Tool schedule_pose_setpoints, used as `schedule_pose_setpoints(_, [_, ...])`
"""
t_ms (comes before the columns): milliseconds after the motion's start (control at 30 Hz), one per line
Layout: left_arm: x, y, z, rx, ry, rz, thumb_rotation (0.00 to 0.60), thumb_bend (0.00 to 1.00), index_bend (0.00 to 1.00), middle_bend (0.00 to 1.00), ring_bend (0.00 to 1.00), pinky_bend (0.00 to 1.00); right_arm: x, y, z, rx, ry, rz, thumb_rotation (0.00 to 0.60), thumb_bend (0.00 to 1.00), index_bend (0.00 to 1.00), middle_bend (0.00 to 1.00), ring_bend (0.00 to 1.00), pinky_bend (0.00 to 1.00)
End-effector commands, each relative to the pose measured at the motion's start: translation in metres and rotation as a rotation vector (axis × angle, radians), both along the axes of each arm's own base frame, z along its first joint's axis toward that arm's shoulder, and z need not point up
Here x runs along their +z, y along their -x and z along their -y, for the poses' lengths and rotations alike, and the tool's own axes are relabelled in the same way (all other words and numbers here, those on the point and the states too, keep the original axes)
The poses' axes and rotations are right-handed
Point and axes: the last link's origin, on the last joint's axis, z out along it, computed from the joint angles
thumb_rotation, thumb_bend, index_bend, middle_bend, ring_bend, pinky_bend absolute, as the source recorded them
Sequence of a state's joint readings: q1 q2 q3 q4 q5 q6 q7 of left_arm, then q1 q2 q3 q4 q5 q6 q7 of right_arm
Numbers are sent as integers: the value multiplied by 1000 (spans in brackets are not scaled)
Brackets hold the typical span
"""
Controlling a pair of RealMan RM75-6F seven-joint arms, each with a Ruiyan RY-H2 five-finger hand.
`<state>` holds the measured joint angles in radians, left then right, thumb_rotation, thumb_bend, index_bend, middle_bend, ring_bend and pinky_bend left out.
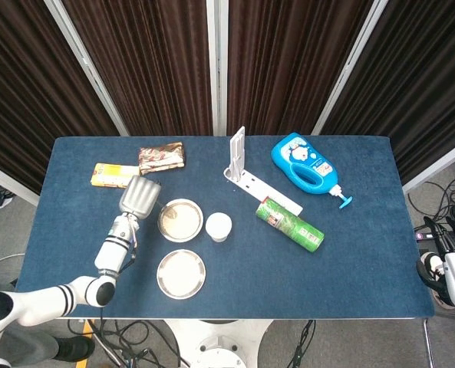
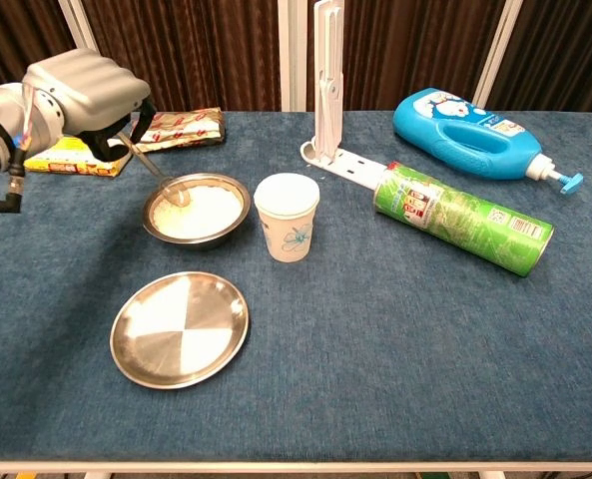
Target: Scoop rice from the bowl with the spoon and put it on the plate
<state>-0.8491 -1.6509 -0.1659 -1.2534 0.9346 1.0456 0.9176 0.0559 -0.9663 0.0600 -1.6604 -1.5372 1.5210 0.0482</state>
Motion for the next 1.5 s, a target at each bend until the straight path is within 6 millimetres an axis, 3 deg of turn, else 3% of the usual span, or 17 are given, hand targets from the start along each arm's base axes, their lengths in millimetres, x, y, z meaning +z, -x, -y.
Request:
schedule_pose_setpoints(33, [-8,-3,6,-40,-18,-55,600,442,607,868,856,1000,0,1,-1,-2,-1,2,600,279,39,179,0,0])
schedule_pose_setpoints(300, [-26,-2,17,-68,4,-106,600,445,607,870,858,1000,-2,2,-2,-7,-7,14,600,279,39,180,0,0])
schedule_pose_setpoints(533, [-32,-6,21,-16,50,-25,600,443,609,870,858,1000,-1,3,-3,-10,-8,16,600,279,39,180,0,0])
schedule_pose_setpoints(1067, [0,21,9,309,130,434,600,447,613,867,857,1000,-2,3,-2,-13,-12,15,600,278,39,180,0,0])
schedule_pose_setpoints(1500, [15,26,2,353,163,596,600,451,613,865,857,1000,-3,3,-1,-15,-16,13,600,278,39,180,0,0])
